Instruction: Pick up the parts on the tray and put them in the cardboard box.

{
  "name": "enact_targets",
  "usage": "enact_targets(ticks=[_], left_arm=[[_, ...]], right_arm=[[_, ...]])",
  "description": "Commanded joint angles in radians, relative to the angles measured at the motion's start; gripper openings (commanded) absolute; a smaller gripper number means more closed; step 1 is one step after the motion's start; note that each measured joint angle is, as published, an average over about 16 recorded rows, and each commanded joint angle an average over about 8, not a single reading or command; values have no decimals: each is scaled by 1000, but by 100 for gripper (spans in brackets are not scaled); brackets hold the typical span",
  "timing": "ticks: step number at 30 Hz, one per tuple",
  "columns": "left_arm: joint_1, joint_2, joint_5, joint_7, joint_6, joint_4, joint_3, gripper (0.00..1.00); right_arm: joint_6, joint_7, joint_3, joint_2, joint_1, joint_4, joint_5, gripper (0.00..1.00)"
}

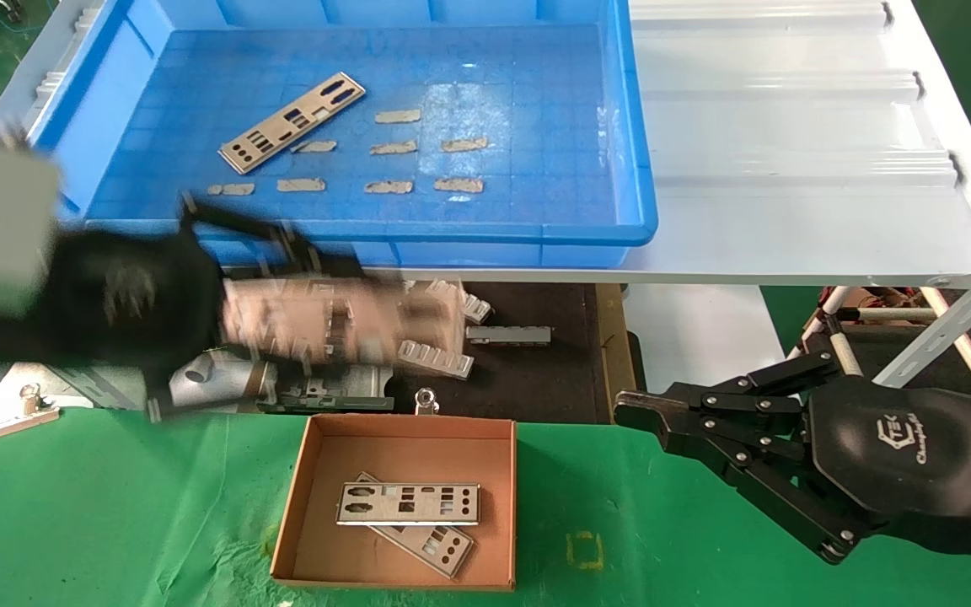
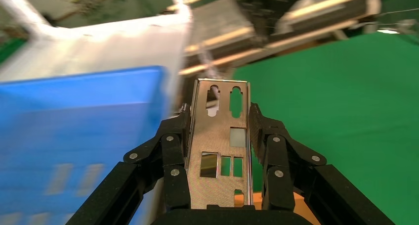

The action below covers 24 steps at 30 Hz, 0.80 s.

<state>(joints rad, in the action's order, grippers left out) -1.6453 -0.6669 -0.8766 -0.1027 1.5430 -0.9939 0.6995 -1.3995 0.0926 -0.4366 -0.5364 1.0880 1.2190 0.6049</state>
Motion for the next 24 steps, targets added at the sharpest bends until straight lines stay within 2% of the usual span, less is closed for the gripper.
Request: enact_targets(ticks=[1,8,13,17,19,21,24], left_arm=[[38,18,18,-2,-3,-50,11,0],[184,-4,-108,-32,-176,-112,75,0],[258,-72,-201,-85,-300,-64,115,0],[288,-136,-242,-122,-350,1,138,2],[295,-165,-256,-136,-366,40,147,8],[298,-192,-268,-145,-375,79,156,17],[297,-225,-284,-166,-382,137,166,41]], right_arm=[[0,0,0,0,0,0,0,0],[0,0,0,0,0,0,0,0],[0,0,0,0,0,0,0,0],[0,0,0,0,0,0,0,0],[0,0,0,0,0,0,0,0],[0,0,0,0,0,0,0,0],[0,0,0,0,0,0,0,0]])
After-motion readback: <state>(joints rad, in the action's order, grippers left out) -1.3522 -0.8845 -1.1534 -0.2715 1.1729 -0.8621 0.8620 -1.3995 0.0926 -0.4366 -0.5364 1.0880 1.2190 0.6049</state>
